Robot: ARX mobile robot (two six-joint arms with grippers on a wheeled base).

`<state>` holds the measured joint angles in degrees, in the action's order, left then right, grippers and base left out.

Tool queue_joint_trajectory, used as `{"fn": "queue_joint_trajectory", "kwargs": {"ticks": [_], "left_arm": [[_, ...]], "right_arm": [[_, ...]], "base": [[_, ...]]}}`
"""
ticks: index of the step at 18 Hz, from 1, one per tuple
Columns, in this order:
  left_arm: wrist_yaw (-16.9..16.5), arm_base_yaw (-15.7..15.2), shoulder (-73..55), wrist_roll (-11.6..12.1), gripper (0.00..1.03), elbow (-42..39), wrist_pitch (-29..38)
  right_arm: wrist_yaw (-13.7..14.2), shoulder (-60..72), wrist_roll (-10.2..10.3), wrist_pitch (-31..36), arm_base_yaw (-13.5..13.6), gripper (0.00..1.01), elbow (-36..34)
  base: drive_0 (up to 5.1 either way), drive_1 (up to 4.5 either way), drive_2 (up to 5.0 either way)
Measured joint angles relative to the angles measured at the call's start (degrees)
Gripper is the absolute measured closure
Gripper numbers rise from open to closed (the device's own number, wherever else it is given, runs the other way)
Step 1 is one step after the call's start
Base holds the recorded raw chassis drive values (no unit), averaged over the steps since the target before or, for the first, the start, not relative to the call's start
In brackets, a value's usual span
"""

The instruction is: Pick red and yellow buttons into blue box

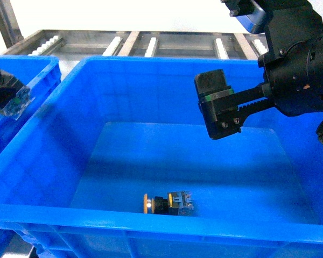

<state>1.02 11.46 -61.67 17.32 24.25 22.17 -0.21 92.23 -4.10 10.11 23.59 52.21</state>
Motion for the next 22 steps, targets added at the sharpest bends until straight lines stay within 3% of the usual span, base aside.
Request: {"fn": "queue_joint_trajectory", "kwargs": {"ticks": [1, 2, 3, 11, 18, 22], "left_arm": [[0.04, 0.83, -0.79, 0.09, 0.80, 1.16, -0.57], [1.68, 5.75, -7.82, -0.50, 0.80, 5.86, -0.70], [1.79, 6.27, -9.11, -0.87, 0.80, 6.71, -0.63], [4.28, 6.95, -21.07, -4.26, 0.80, 8.37, 3.98], [2.73, 7.98, -21.59, -6.29, 0.79, 9.11, 3.54], [1.95, 8.22, -21.59, -7.87, 0.25, 9.73, 3.17]], "right_arm": [[0.00, 0.00, 0.00, 0.02, 0.00, 0.03, 0.00], [0.00, 0.00, 0.00, 0.02, 0.00, 0.03, 0.00], [0.00, 0.00, 0.00, 0.00, 0.00, 0.03, 0.00], [0.00, 0.00, 0.00, 0.02, 0.00, 0.03, -0.02], [0.00, 0.00, 0.00, 0.02, 0.00, 0.03, 0.00], [0.00, 0.00, 0.00, 0.02, 0.00, 0.03, -0.02]], "base": [[0.0, 0.00, 0.0], [0.0, 0.00, 0.0], [0.0, 0.00, 0.0], [0.0, 0.00, 0.0], [0.0, 0.00, 0.0], [0.0, 0.00, 0.0]]}}
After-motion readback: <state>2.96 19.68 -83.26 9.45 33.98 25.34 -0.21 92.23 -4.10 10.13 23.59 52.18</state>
